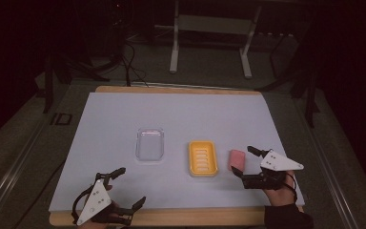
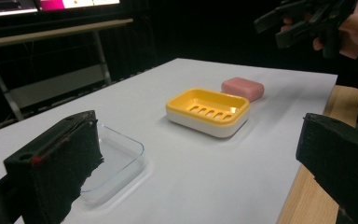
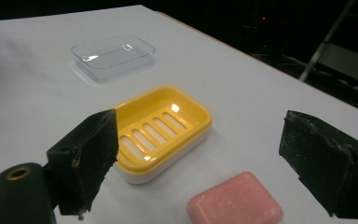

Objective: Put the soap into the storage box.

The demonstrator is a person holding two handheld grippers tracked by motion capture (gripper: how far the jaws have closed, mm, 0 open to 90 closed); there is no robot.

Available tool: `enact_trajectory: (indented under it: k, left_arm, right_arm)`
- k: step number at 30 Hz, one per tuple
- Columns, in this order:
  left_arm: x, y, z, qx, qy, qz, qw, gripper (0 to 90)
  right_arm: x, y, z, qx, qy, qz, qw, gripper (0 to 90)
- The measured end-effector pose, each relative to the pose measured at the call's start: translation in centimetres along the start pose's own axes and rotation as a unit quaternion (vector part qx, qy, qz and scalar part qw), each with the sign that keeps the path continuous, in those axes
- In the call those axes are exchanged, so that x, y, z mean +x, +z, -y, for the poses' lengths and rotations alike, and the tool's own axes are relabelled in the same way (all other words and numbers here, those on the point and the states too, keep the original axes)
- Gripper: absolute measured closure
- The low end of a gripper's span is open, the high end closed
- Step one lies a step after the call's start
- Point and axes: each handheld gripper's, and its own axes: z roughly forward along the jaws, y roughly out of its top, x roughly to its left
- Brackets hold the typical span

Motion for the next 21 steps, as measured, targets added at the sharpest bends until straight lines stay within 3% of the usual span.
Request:
enact_trajectory:
  k: [4, 5, 9, 11, 21]
  left_arm:
    - [-0.1, -0.3, -0.1, -0.004, 0.004, -0.004, 1.0, 0.4]
    - [0.0, -0.4, -0.2, -0.004, 0.004, -0.007, 1.0, 0.3]
    - [0.0, -0.4, -0.2, 0.0, 0.003, -0.006, 1.0, 0.4]
    - [-0.1, -0.2, -0.1, 0.006, 0.006, -0.005, 0.9999, 0.3]
    - [-0.4, -0.1, 0.0, 0.026, 0.017, -0.004, 0.9995, 0.3]
  right_arm:
    - [0.2, 0.2, 0.1, -0.006, -0.003, 0.001, 1.0, 11.5]
    - [0.5, 0.5, 0.3, -0.013, -0.015, 0.001, 0.9998, 11.2]
    - [0.8, 0.6, 0.2, -0.007, -0.021, 0.0, 0.9998, 11.2]
    - [0.8, 1.0, -0.1, 0.012, -0.029, 0.005, 0.9995, 11.2]
    - [-0.6, 1.5, -0.5, 0.087, 0.0, 0.015, 0.9961, 11.2]
